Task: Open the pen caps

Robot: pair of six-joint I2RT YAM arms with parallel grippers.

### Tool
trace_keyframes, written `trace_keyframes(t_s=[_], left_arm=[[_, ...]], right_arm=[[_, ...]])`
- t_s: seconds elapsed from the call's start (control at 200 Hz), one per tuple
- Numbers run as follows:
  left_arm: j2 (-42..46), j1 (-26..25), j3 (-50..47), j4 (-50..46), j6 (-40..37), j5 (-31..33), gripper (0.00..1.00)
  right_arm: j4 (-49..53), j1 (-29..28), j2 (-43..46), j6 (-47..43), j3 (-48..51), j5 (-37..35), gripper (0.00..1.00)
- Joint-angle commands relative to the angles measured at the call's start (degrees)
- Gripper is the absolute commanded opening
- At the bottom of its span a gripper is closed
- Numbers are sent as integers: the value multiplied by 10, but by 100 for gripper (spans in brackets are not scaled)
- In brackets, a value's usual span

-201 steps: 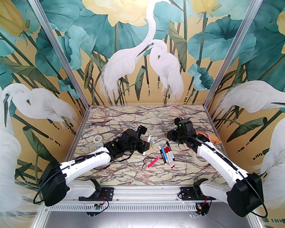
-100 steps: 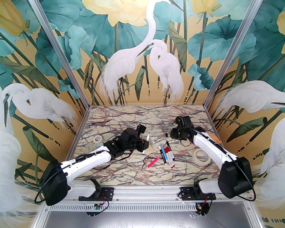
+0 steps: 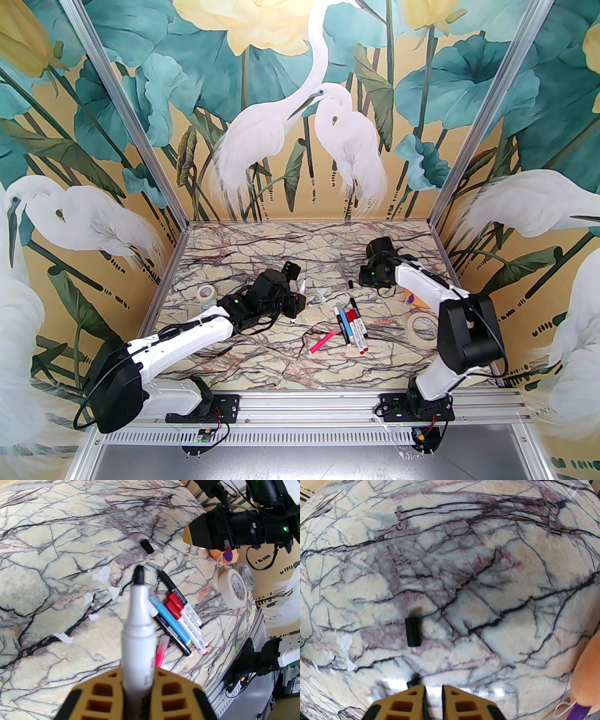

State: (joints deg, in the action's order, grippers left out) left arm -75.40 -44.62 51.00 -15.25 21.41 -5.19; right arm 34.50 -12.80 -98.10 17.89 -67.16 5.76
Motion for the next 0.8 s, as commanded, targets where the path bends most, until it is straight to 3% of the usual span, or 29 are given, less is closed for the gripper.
trace_keyframes(t_s=[0.0, 0.285, 0.79], left_arm=[[14, 4, 0, -12, -6, 11, 6], [23, 4, -3, -8, -3, 10, 6], [26, 4, -10, -1, -1, 6, 7]], right_arm=[[5, 2, -34, -22, -35, 2, 14], [6, 3, -96, -27, -71, 12, 15], [-9, 6, -128, -25, -74, 19, 15]])
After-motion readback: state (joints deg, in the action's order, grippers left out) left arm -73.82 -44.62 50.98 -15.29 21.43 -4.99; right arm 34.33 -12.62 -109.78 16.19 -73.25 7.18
